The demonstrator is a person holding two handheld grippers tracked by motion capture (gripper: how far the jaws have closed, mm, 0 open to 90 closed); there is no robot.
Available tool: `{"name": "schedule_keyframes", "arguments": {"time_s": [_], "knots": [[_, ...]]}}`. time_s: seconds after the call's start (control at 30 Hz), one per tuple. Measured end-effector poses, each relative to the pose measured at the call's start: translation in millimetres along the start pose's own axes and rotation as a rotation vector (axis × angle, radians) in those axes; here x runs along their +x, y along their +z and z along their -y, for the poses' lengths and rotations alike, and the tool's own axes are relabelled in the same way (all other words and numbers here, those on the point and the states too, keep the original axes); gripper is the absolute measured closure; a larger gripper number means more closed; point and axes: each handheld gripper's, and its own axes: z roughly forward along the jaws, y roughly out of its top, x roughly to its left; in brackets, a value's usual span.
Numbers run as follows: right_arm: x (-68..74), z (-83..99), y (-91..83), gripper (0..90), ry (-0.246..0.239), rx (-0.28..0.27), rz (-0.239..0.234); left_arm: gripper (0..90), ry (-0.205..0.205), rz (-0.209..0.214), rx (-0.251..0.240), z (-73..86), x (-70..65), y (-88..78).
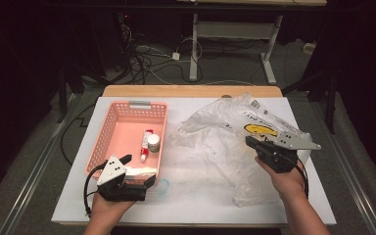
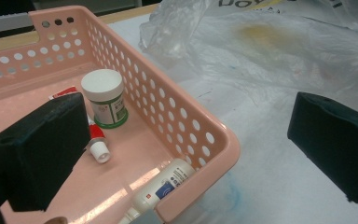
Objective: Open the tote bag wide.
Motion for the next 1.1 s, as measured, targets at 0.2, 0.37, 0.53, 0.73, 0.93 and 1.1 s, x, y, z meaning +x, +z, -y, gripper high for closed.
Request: {"name": "schedule_keyframes", "arguments": {"time_s": [0.2,0.37,0.53,0.73,0.93,1.1], "knots": [[1.4,-8.5,-2.2,90.0,0.001,-0.039,0.013,0.0,-0.008,0.002,0.003,0.3,1.4,1.9],[1.6,-15.5,-1.0,90.0,0.007,-0.052,0.032,0.0,-0.007,0.002,0.002,-0.8,2.8,3.5],[0.9,-12.0,-2.8,90.0,0.013,-0.082,0.026,0.0,-0.012,0.003,0.004,-1.1,4.3,3.9],[-4.6,-7.9,-2.8,90.0,0.044,-0.082,0.02,0.0,-0.055,-0.002,0.004,-0.4,5.8,2.6],[-6.1,-10.2,-4.5,90.0,0.05,-0.082,0.005,0.0,-0.069,-0.005,0.003,-2.4,3.7,2.1],[-8.5,-10.4,-4.5,90.0,0.056,-0.087,0.0,0.0,-0.054,-0.007,-0.012,-6.9,3.8,3.2]]}}
